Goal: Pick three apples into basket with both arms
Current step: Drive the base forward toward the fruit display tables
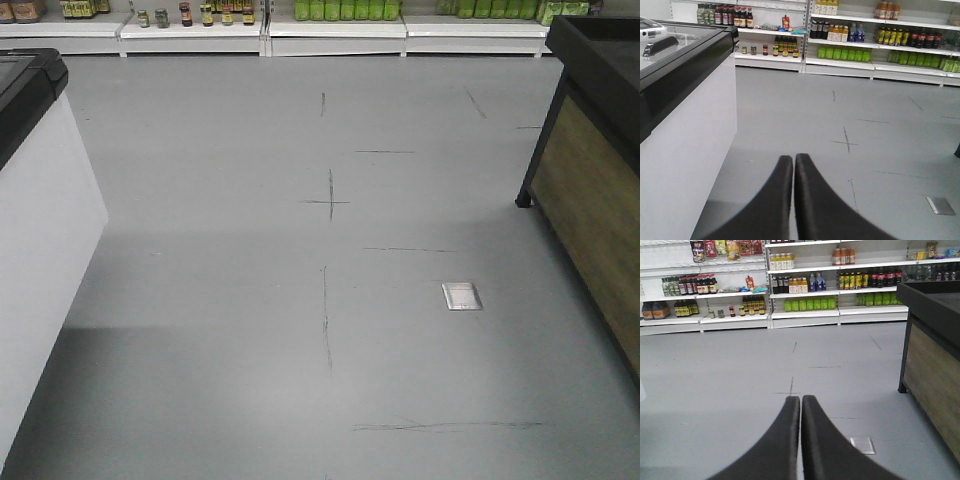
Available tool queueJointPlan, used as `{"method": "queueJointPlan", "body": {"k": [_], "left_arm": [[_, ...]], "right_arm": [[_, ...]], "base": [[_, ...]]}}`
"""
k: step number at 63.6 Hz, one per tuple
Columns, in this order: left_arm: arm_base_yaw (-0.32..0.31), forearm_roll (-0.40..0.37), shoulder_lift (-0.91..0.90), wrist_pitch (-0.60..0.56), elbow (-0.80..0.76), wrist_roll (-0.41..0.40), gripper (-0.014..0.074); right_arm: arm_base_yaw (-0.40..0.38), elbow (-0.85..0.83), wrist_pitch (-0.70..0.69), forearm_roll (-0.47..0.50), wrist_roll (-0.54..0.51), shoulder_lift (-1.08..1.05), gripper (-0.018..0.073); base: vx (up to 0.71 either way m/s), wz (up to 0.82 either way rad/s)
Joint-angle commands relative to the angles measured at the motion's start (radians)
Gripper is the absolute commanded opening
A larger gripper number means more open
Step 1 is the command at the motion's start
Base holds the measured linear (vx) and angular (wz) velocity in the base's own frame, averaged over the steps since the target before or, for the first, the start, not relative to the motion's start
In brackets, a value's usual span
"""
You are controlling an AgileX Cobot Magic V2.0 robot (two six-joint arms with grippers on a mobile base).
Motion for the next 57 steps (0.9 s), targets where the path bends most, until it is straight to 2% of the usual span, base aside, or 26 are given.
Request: {"method": "queueJointPlan", "body": {"k": [1,57], "left_arm": [[-0.001,0.002,-0.015,-0.070,0.009,-0.007,-0.0006],[-0.001,0.002,-0.015,-0.070,0.009,-0.007,-0.0006]], "right_arm": [[-0.006,0.013,-0.077,-0.004,0.000,-0.012,-0.0001],[-0.006,0.013,-0.077,-0.004,0.000,-0.012,-0.0001]], "base": [[0.00,0.00],[0.00,0.00]]}}
